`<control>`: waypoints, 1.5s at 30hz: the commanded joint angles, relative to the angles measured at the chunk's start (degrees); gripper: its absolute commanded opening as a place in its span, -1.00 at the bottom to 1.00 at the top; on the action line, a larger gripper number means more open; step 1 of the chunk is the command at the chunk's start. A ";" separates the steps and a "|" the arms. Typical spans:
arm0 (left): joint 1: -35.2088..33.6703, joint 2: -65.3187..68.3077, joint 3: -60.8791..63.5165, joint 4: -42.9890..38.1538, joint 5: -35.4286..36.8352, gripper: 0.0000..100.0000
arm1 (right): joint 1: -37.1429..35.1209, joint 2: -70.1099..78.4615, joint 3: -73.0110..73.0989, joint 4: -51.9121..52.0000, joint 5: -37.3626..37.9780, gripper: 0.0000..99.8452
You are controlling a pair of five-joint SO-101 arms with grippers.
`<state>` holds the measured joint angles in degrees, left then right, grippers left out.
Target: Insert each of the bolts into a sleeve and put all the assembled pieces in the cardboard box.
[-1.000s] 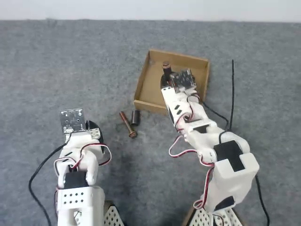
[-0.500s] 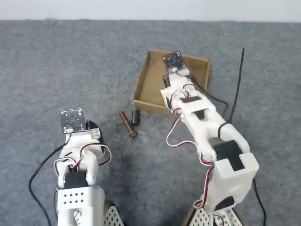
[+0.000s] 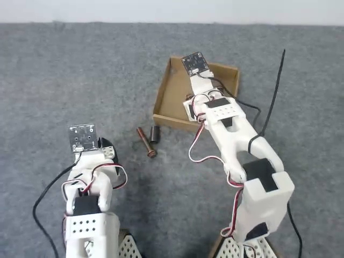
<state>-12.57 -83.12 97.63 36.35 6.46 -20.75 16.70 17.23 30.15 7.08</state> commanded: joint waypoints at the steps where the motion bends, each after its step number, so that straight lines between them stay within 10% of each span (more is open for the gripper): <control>1: -0.18 -1.41 -0.75 -1.85 -0.97 -0.98 | 0.31 -1.89 -3.16 0.22 0.62 -0.66; 24: -0.35 -1.14 -0.75 -2.81 -0.97 -0.98 | -13.93 -28.00 -2.73 33.10 -26.37 -0.97; 45: -0.53 -1.14 -0.75 -2.73 -0.97 -0.98 | -22.73 -8.48 -4.57 18.07 -30.33 -0.75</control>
<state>-12.57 -83.12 97.63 35.30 6.11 -42.99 7.65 16.88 49.93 -22.73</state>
